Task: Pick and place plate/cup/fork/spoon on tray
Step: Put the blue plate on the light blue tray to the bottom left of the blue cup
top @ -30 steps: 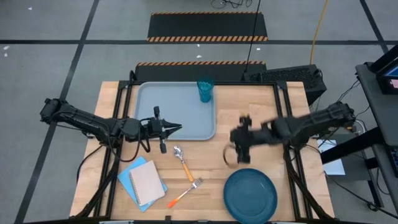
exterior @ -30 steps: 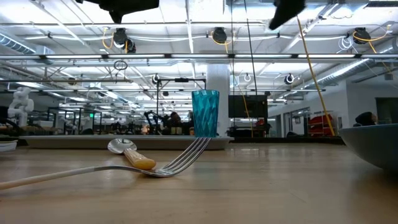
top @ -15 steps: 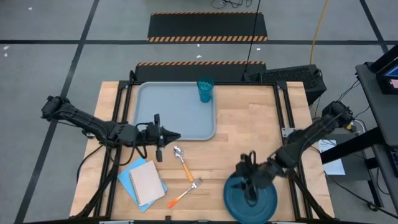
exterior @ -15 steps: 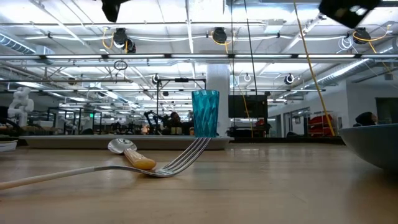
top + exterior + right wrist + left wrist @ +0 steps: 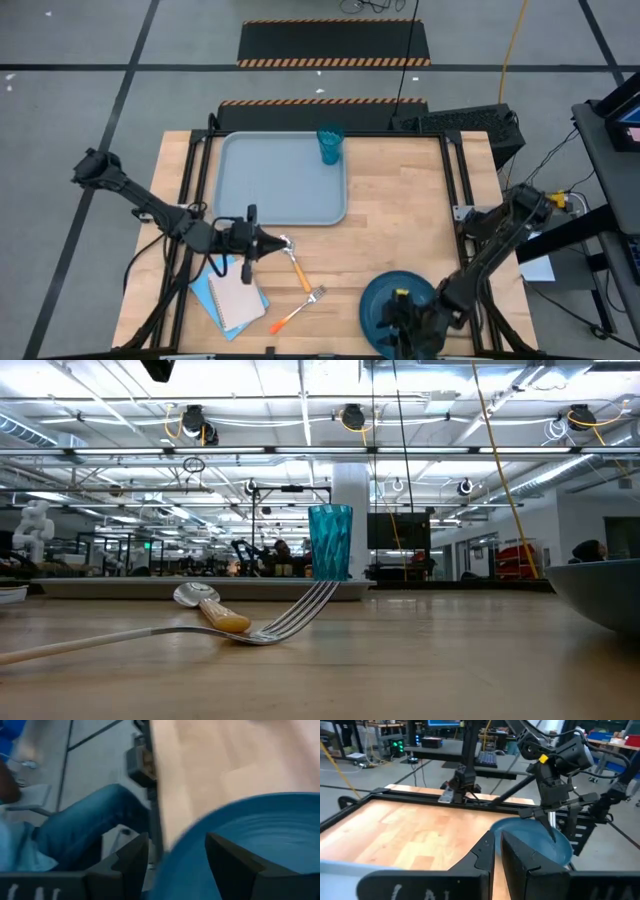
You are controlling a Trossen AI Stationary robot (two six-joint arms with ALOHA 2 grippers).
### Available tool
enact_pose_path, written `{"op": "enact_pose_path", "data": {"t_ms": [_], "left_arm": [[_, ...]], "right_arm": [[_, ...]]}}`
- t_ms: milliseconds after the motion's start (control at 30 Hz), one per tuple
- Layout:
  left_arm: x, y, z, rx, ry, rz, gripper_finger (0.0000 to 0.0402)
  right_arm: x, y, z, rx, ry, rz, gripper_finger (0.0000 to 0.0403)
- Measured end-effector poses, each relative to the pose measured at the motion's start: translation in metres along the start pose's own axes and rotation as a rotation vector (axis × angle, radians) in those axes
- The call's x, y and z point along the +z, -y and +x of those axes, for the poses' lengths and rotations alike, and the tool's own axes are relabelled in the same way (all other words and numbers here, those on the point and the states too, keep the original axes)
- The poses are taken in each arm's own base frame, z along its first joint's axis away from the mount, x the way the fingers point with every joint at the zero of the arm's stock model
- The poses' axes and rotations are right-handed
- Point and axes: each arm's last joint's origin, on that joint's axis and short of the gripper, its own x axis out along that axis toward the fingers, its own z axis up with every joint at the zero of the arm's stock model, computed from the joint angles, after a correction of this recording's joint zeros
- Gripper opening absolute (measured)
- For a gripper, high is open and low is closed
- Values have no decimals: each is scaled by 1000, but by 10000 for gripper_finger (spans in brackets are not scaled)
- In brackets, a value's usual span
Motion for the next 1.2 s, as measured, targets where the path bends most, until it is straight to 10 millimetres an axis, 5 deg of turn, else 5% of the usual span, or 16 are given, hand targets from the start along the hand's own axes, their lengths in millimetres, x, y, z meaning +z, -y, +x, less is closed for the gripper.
{"op": "enact_pose_path", "data": {"t_ms": [400, 667, 1200], "left_arm": [[-3, 7, 3, -18, 11, -34, 33], [-4, 12, 0, 5, 17, -32, 33], [-4, 10, 0, 48, 24, 11, 33]], "right_arm": [[-19, -74, 24, -75, -33, -97, 189], [-32, -59, 35, -219, -99, -128, 189], [-38, -29, 55, -244, -100, -150, 189]]}}
